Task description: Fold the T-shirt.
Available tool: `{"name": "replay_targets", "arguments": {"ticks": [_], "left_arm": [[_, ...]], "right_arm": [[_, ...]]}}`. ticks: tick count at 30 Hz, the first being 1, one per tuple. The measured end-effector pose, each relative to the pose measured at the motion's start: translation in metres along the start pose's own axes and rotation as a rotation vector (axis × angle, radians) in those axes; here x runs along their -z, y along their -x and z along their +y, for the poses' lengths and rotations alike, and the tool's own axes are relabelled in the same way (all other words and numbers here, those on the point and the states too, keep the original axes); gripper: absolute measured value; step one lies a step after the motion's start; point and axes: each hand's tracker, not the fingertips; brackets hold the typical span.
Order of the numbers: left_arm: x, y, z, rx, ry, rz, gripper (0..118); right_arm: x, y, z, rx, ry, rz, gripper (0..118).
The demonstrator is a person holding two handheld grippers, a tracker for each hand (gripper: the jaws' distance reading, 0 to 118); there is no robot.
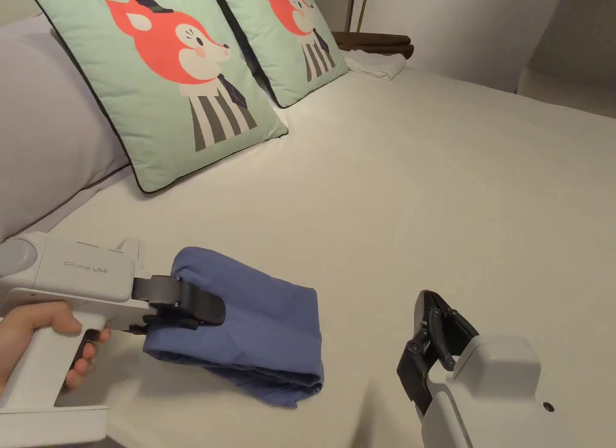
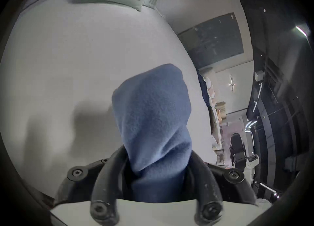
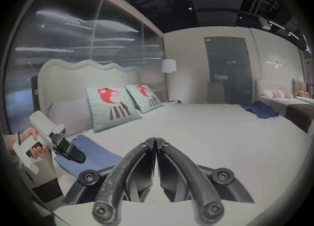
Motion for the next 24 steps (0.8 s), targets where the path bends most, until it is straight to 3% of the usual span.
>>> {"name": "replay_targets", "arguments": {"ticks": [5,7,9,10,11,12,13,18,21,23,24], "left_arm": [[-0.002,0.035,0.028,-0.005,0.044,0.057,26],[0.01,0.019,0.015,-0.003,0.044,0.116,28],[0.008,0.014,0.01,0.043,-0.017,0.214,48],[0.01,0.013,0.01,0.086,-0.073,0.315,75],[0.007,0.004,0.007,0.144,-0.121,0.402,92],[0.0,-0.003,0.002,0.191,-0.18,0.443,104],[-0.008,-0.012,-0.002,0.234,-0.248,0.464,106],[-0.025,-0.088,-0.048,0.288,-0.437,0.538,106],[-0.016,-0.131,-0.079,0.313,-0.484,0.506,101],[-0.001,-0.162,-0.1,0.357,-0.502,0.46,76],[0.008,-0.177,-0.11,0.376,-0.504,0.449,55]], "right_arm": [[0.013,0.012,-0.005,-0.024,0.035,0.019,0],[0.015,0.009,-0.005,-0.03,0.043,0.019,0],[0.013,0.003,-0.004,-0.038,0.049,0.013,0],[0.013,-0.001,-0.003,-0.04,0.053,0.009,0],[0.012,-0.004,-0.002,-0.042,0.054,0.003,0],[0.011,-0.008,-0.001,-0.044,0.054,0.0,0],[0.009,-0.013,0.0,-0.047,0.054,-0.005,0],[-0.007,-0.039,0.008,-0.028,0.041,-0.044,0],[-0.022,-0.059,0.016,-0.007,0.023,-0.075,0],[-0.035,-0.077,0.024,-0.002,0.015,-0.095,0],[-0.042,-0.084,0.027,-0.002,0.009,-0.11,0]]}}
